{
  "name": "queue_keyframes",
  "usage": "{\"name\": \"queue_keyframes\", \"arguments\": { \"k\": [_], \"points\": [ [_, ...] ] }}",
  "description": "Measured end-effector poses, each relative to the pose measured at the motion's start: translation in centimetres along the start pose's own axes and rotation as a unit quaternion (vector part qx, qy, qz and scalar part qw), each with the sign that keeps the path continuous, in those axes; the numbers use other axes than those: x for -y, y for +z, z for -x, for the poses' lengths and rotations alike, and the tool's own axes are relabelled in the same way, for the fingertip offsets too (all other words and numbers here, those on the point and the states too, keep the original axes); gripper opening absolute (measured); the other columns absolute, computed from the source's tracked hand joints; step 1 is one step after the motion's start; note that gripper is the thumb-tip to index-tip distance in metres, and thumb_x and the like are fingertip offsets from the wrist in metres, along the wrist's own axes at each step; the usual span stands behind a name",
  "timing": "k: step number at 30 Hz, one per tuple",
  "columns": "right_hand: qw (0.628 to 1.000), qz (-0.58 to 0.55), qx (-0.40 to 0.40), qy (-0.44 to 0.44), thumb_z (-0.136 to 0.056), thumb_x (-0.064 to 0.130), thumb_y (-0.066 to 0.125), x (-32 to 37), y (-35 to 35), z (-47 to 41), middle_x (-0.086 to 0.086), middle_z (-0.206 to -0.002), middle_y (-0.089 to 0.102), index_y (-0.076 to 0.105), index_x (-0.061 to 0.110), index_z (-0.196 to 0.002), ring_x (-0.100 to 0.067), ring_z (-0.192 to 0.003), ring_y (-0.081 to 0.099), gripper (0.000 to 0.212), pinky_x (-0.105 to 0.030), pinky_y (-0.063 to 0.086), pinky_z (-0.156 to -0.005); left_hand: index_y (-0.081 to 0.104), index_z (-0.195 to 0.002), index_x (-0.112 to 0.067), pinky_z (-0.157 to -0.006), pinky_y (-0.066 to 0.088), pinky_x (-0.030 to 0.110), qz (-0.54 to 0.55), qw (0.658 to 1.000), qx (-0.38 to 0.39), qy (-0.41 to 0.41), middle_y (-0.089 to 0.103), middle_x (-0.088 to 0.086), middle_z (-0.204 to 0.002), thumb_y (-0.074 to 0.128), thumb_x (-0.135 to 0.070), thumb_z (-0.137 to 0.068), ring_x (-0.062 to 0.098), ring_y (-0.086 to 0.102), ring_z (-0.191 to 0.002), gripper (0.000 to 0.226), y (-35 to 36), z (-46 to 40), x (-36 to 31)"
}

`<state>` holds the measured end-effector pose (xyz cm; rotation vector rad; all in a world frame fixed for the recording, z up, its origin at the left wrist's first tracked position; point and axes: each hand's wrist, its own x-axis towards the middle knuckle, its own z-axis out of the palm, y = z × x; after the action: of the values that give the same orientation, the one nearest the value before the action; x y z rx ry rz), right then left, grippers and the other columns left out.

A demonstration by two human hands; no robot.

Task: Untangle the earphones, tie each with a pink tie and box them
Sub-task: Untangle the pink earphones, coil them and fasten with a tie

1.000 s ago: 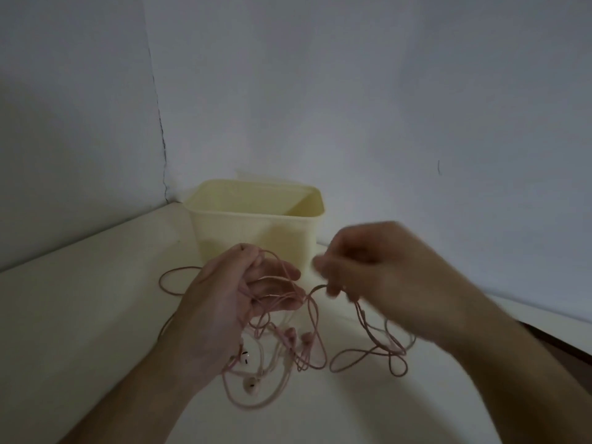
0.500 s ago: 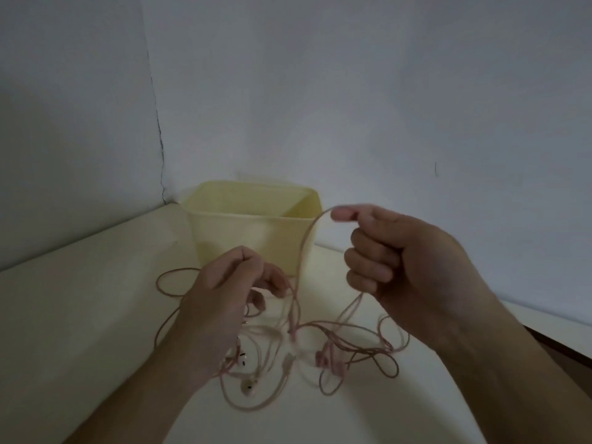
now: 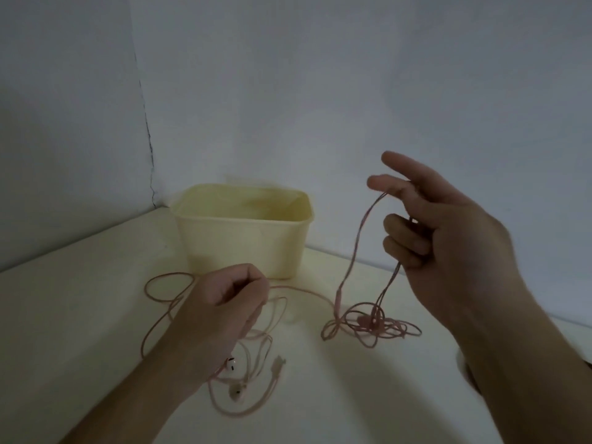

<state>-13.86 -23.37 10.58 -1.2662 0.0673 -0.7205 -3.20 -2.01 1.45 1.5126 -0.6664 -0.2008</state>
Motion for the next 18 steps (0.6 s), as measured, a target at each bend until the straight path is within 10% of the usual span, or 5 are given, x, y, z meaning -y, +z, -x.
{"name": "queue_keyframes", "arguments": {
  "k": [9,18],
  "points": [
    [0.994,0.037,0.097,-0.028,-0.089,-0.032,0.035,0.1,0.4,0.3,0.009,-0.142,0.067,0.055,0.027,-0.151,-0.024,-0.094,0.072,0.088,-0.034,0.059,-0.075,0.051,-0.064,-0.011,-0.053,0.019,0.029,-0.015,1.0,-0.018,-0.02,0.034,0.0,-0.057,0.058,-0.025,-0.079,0.017,0.025,-0.055,0.022,0.0,-0.2,0.3],
    [0.986,-0.154,0.052,0.031,-0.091,-0.033,0.033,-2.8,3.4,1.3,-0.002,-0.134,0.073,0.064,0.011,-0.138,-0.018,-0.087,0.071,0.072,-0.035,0.063,-0.082,0.072,-0.077,-0.018,-0.047,0.022,0.025,-0.08,0.994,0.077,-0.021,0.037,-0.003,-0.055,0.069,-0.042,-0.087,0.015,0.03,-0.051,0.025,0.9,0.8,0.7]
  ]
}}
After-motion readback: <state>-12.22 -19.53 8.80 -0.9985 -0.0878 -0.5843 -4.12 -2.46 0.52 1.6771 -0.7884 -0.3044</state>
